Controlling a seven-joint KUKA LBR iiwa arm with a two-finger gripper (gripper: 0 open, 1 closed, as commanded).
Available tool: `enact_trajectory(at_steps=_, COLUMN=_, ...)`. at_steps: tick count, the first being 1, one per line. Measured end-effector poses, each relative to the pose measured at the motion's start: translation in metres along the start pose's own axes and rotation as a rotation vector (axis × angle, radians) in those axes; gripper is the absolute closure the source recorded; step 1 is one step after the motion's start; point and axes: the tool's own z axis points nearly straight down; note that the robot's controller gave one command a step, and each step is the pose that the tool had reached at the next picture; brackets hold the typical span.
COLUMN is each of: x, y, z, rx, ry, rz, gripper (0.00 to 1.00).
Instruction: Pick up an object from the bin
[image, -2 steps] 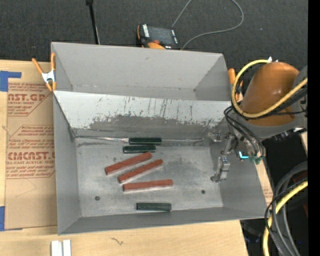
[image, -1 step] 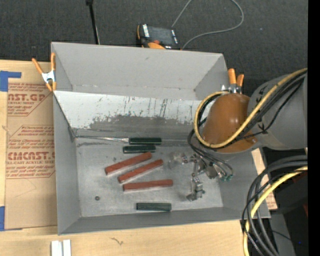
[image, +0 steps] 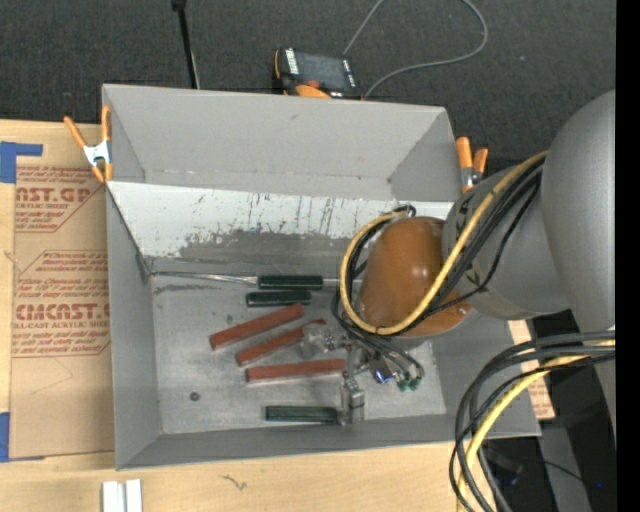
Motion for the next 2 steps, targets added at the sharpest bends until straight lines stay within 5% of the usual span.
enact_trajectory(at_steps=1, x=0.0, y=-0.005, z=-0.001, rx=0.004, ry=-0.001, rz=0.006, gripper=1.0)
enact_trajectory(at_steps=2, x=-0.016, y=0.02, z=-0.157, rx=0.006, ry=-0.011, rz=-0.003, gripper=1.0)
